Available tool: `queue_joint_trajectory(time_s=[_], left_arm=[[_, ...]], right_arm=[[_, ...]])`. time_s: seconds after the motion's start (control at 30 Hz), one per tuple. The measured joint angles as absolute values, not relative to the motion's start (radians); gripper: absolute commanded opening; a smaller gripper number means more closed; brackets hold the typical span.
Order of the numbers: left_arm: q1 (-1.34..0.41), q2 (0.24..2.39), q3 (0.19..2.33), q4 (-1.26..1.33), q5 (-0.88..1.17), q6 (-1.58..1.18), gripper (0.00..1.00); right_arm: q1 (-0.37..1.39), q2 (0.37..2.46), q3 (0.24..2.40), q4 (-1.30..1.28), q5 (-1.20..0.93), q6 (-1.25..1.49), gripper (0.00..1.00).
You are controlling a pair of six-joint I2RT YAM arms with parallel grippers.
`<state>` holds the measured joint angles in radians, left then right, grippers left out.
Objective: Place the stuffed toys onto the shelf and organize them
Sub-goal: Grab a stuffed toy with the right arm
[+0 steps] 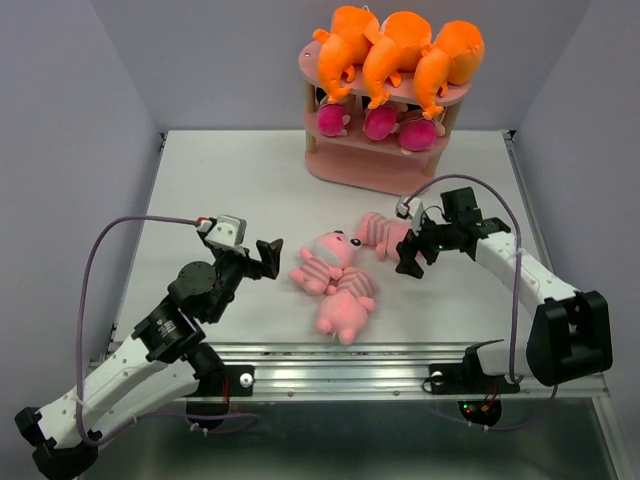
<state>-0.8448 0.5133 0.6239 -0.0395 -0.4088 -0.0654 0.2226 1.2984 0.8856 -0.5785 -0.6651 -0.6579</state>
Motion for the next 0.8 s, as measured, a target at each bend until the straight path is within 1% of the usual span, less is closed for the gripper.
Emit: queue_joint_trajectory(time_s=[0.2, 0.4, 0.43, 0.53, 0.57, 0.67, 0.7, 0.73, 0.77, 0.8], left_arm=[[-0.833, 0.433, 0.609, -0.035, -0.411, -0.066, 0.99], [-0.801, 0.498, 0.609, -0.031, -0.368, -0.060, 0.99], [-0.788, 0.518, 0.609, -0.031, -0.352, -0.059, 0.99], [-0.759, 0.558, 0.609, -0.033, -0.319, -0.057, 0.99], [-0.748, 0.570, 0.609, -0.035, -0.307, -0.056, 0.99], [-0.724, 0.597, 0.609, -0.036, -0.284, -0.056, 0.99], [-0.719, 0.603, 0.609, -0.037, -0.279, -0.056, 0.99], [-0.715, 0.605, 0.609, -0.037, -0.274, -0.056, 0.99], [-0.711, 0.605, 0.609, -0.037, -0.268, -0.055, 0.99], [-0.710, 0.605, 0.609, -0.037, -0.265, -0.055, 0.99]], right_arm=[[0.231, 1.357, 0.928, -0.498, -0.521, -0.602, 1.00], [0.231, 1.400, 0.941, -0.435, -0.433, -0.628, 1.00], [0.231, 1.415, 0.934, -0.415, -0.424, -0.633, 0.99], [0.231, 1.451, 0.901, -0.370, -0.405, -0.640, 0.92], [0.231, 1.470, 0.882, -0.355, -0.392, -0.644, 0.85], [0.231, 1.501, 0.867, -0.326, -0.368, -0.649, 0.70], [0.231, 1.512, 0.867, -0.316, -0.361, -0.650, 0.58], [0.231, 1.516, 0.867, -0.308, -0.356, -0.647, 0.52], [0.231, 1.521, 0.867, -0.299, -0.353, -0.643, 0.40], [0.231, 1.525, 0.867, -0.293, -0.351, -0.640, 0.34]])
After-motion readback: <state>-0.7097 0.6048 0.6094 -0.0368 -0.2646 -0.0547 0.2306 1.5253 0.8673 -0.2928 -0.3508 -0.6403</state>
